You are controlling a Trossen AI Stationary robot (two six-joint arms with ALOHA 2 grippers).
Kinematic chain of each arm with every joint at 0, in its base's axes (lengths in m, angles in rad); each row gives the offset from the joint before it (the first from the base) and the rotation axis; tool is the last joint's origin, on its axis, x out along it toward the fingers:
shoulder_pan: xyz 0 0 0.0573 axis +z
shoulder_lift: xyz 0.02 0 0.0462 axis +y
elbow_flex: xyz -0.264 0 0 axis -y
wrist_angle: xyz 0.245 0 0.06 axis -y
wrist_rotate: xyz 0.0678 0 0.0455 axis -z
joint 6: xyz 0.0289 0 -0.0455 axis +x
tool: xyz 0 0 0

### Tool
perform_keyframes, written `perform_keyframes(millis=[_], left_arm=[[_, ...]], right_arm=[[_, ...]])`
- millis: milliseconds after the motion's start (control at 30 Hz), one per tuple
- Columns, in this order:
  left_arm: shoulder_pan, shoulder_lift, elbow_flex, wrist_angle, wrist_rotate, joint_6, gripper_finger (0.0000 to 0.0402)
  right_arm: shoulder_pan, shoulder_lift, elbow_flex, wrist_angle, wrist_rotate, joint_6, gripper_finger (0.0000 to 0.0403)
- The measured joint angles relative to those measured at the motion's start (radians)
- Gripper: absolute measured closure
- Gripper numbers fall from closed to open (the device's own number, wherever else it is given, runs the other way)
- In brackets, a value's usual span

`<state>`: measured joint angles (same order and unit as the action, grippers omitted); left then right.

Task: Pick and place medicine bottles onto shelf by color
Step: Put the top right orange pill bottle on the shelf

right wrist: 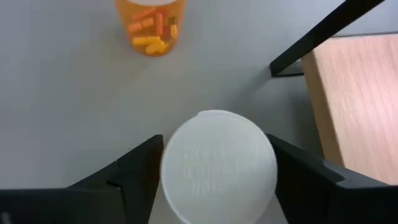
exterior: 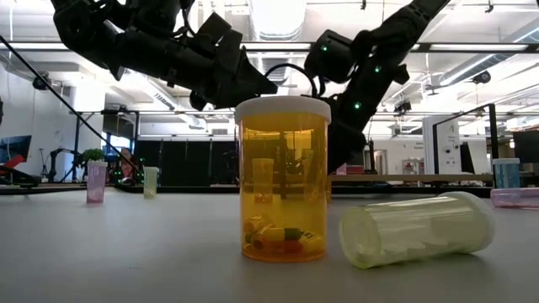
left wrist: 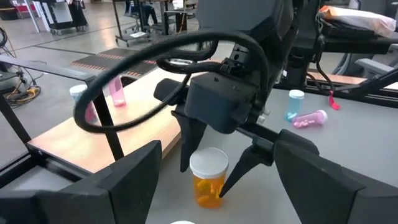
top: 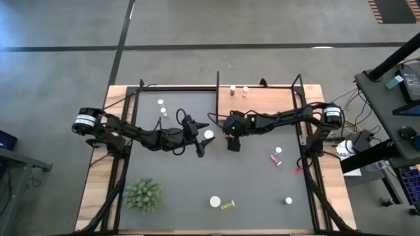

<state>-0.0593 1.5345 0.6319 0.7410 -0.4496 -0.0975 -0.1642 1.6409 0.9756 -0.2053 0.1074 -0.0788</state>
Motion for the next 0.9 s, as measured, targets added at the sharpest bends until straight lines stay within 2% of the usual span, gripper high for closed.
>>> perform_keyframes(millis=[300, 600, 733, 900], left_arm=[[0.000, 0.000, 0.001, 0.000, 0.000, 0.000, 0.0107], [-0.001, 0.000, 0.003, 0.000, 0.000, 0.000, 0.0107], [-0.001, 0.000, 0.003, 0.001, 0.000, 0.000, 0.0107], [0.000, 0.000, 0.005, 0.004, 0.000, 0.000, 0.0107]], right_arm=[[0.000, -0.050, 0.000, -0.049, 0.000, 0.000, 0.0214], [-0.018, -0.189, 0.000, -0.219, 0.009, 0.029, 0.0195], [-0.058, -0.275, 0.000, -0.310, 0.096, 0.064, 0.0202], [-0.159, -0.349, -0.001, -0.392, 0.256, 0.176, 0.0210]])
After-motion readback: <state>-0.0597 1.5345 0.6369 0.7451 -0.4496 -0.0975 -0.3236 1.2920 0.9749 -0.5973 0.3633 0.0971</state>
